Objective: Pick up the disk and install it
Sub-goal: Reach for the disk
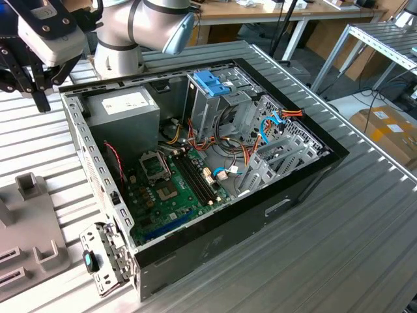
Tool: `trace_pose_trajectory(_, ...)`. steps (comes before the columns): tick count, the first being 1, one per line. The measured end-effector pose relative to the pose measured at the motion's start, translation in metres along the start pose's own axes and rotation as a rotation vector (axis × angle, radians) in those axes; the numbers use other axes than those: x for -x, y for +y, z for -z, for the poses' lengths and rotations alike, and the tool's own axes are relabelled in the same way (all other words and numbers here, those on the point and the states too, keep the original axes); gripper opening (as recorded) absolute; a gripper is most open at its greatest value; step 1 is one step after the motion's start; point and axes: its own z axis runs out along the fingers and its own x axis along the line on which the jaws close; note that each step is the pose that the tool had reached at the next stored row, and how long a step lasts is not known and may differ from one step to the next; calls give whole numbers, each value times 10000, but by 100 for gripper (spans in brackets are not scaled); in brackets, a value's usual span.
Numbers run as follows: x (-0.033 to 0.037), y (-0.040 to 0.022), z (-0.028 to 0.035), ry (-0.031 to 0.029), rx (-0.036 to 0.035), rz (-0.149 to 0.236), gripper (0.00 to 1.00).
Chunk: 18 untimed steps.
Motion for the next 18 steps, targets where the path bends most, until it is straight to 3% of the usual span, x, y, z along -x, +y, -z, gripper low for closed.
trace_pose_trajectory(13,-167,-12,5,0,0,-1,11)
trace_pose_trajectory(18,-294,-22,8,0,0,0,11)
